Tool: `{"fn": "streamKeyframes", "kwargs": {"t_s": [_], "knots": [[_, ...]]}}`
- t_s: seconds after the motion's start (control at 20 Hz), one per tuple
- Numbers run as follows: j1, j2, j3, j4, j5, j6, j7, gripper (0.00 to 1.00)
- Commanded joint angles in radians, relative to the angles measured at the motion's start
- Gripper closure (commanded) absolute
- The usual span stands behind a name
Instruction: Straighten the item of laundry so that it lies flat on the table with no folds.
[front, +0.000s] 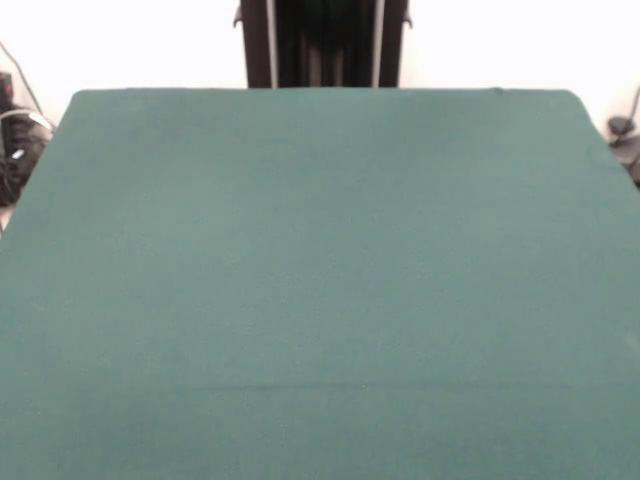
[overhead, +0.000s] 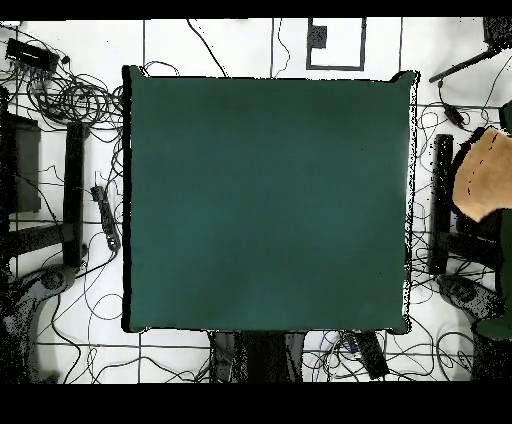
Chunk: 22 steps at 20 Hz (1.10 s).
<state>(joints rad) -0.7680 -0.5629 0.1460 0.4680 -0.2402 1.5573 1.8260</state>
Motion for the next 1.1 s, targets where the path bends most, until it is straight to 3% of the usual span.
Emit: {"fn": "streamKeyframes", "kwargs": {"t_s": [0.05,0.25,1.1], "knots": [[0.037,-0.067,0.058,0.159,0.036,0.010,-0.232,1.00],[0.043,-0.109,0.045,0.294,0.061,-0.094,-0.170,1.00],[0.039,-0.113,0.066,0.429,0.083,-0.254,-0.117,1.00]]}}
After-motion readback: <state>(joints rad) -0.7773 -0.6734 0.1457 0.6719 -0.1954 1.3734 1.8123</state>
